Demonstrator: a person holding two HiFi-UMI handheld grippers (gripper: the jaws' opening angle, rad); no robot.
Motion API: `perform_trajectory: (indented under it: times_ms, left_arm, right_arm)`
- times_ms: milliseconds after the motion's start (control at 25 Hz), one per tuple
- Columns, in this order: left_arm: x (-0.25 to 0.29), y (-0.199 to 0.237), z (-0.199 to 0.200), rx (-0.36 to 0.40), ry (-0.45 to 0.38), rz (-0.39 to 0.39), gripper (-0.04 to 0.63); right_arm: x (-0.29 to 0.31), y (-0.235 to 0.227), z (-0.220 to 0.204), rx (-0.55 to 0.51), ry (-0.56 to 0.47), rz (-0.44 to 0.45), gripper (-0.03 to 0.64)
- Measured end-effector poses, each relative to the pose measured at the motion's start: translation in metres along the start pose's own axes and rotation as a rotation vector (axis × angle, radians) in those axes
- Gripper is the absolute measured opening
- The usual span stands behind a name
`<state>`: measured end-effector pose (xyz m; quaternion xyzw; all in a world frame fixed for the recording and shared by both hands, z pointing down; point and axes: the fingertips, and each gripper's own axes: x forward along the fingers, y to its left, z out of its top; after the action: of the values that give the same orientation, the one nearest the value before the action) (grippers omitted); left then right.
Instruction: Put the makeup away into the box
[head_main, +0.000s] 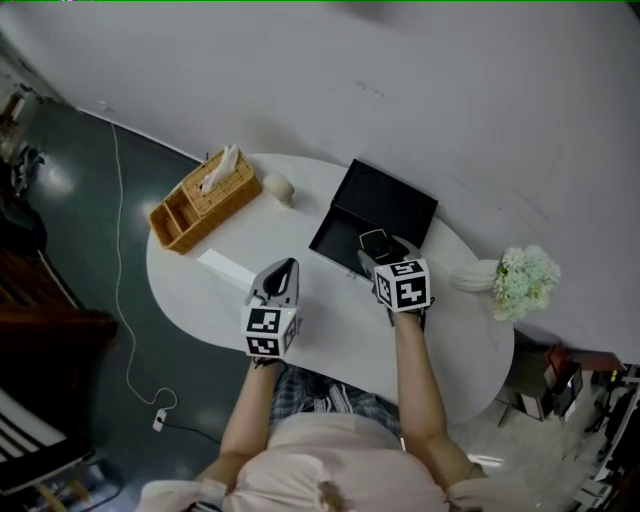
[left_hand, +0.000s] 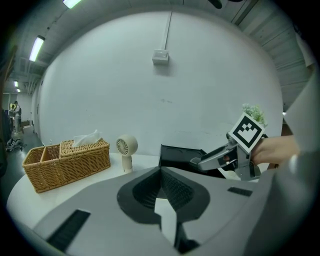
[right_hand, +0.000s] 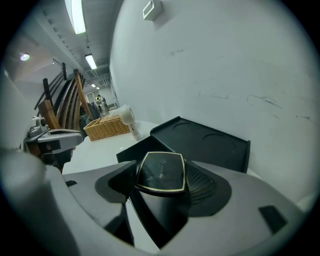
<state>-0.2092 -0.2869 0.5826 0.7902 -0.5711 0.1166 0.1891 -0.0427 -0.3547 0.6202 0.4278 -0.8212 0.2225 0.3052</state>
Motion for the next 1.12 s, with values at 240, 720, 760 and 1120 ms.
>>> perform_trajectory:
  times_ms: [240, 720, 760, 1120]
  left_arm:
    - [0.027, 0.002, 0.001, 0.008, 0.011, -0.041, 0.026]
    - [0.043, 0.001, -0.008, -0.005, 0.037, -0.067, 0.026]
    - [0.042, 0.002, -0.009, -0.006, 0.038, -0.065, 0.026]
    - [0.037, 0.003, -0.006, -0.008, 0.029, -0.05, 0.026]
  right_arm:
    - [0.023, 0.003, -0.01, -0.001, 0.096, 0.006, 0.322]
    - [0.046, -0.002, -0.031, 0.021, 0.234, 0.001, 0.33]
    - [0.046, -0.002, -0.031, 0.018, 0.237, -0.001, 0.331]
    - [0.016, 0.007, -0.021, 0.071, 0.165, -0.001, 0.456]
